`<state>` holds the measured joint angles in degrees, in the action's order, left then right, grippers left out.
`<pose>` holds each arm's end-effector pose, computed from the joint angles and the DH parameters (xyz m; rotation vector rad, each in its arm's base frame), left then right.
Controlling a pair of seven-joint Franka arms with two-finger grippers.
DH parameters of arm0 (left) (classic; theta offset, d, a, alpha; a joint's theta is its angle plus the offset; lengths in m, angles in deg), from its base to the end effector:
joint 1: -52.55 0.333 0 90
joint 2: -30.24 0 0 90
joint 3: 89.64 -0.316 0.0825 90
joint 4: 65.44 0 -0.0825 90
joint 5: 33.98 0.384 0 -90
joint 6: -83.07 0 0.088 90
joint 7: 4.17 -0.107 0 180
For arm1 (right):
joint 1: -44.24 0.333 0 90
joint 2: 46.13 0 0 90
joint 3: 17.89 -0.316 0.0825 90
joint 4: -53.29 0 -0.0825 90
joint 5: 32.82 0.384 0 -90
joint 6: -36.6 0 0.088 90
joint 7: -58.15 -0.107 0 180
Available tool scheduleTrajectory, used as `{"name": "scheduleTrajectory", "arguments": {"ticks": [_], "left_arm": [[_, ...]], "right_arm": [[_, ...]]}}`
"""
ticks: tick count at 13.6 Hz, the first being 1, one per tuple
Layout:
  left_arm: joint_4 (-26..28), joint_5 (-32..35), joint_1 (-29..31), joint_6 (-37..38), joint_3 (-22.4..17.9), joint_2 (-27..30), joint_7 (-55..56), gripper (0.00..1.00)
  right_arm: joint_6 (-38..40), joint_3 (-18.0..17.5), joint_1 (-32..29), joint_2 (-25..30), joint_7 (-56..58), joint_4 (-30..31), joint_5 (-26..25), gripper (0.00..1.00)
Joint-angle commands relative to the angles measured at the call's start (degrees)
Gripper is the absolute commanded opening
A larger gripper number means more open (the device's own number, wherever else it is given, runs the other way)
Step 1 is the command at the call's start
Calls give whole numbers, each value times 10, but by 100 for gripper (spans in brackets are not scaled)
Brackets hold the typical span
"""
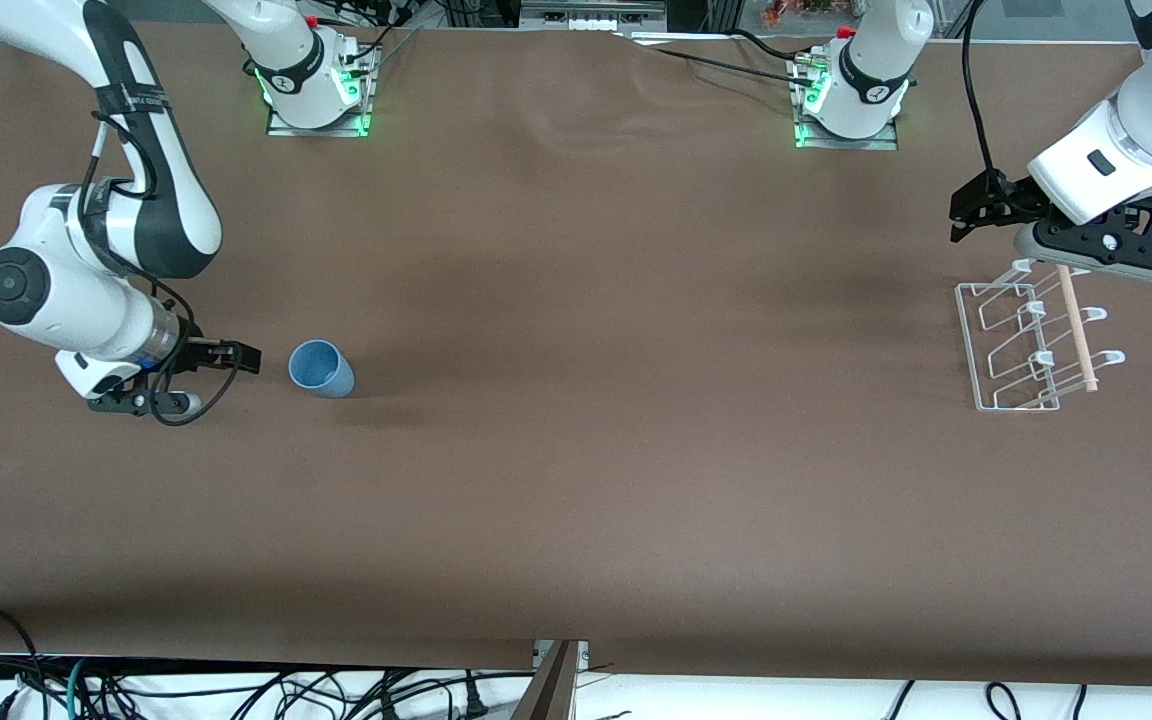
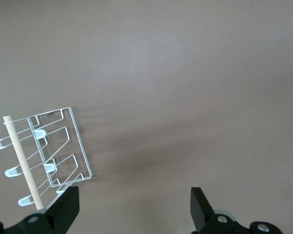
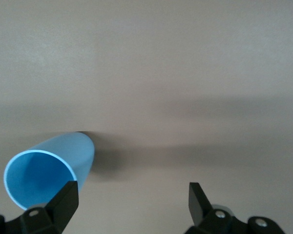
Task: Transfer cup to left arm and place on rack
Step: 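Lower the right gripper to the blue cup and close on it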
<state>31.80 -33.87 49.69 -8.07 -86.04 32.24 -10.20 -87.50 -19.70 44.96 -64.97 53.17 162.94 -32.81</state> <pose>0.5380 -0.0613 0.5857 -3.1166 0.3410 0.1123 0.6110 0.0261 0.3177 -3.1331 0.0692 0.1207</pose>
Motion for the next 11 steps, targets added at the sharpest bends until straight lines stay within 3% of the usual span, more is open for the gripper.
{"name": "scheduleTrajectory", "arguments": {"ticks": [1, 11], "left_arm": [[-8, 14, 0, 10, 3, 1, 0, 100], [-8, 14, 0, 10, 3, 1, 0, 100]], "right_arm": [[-12, -23, 0, 8, -42, 20, -2, 100], [-105, -25, 9, -23, -43, 75, -3, 100]]}}
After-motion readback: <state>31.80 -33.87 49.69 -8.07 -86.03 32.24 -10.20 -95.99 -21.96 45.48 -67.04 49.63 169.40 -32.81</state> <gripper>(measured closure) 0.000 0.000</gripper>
